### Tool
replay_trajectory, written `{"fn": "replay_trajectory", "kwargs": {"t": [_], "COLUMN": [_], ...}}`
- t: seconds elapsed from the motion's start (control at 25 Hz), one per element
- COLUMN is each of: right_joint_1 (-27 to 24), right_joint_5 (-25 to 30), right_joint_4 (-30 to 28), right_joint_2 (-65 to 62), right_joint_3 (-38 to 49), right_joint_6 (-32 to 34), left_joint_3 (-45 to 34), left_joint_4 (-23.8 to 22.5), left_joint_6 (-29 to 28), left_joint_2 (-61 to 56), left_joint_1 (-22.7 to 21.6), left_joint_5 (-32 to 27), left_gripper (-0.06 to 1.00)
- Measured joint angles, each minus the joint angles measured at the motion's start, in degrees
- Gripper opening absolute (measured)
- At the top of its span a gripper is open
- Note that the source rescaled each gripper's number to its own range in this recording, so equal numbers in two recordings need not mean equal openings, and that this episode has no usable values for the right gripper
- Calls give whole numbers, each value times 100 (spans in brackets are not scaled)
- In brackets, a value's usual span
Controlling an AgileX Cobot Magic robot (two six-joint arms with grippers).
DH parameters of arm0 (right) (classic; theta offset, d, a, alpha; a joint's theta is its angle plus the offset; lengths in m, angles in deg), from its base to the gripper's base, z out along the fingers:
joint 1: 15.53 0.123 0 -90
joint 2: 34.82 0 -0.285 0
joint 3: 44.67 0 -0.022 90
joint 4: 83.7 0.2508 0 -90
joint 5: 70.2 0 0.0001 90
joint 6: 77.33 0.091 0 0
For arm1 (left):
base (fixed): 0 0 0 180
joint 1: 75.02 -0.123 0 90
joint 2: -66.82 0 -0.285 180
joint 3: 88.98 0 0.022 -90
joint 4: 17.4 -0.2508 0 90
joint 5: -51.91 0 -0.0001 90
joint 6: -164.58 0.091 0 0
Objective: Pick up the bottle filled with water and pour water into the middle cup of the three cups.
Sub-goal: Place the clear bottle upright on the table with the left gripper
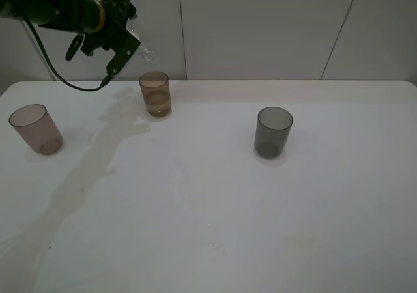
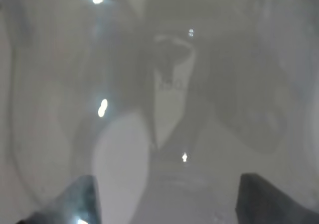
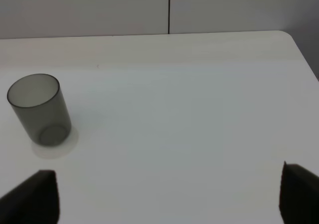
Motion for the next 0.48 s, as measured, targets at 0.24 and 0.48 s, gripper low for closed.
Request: {"fn": "replay_trajectory", "kwargs": {"t": [0.24,0.48], "right_joint_1": [0,0], "right_joint_5": [0,0], "right_joint_4": [0,0], "right_joint_2": [0,0], "right_joint_3": [0,0], "right_joint_6": [0,0], "left_joint_3": [-6,-36], "left_joint_4": [2902,6844], "left_joint_6": [-510,-1473], "left_joint_2": [-231,-461], "left_joint_1": [127,428], "left_joint_5": [268,440], "left_gripper": [1,1]}}
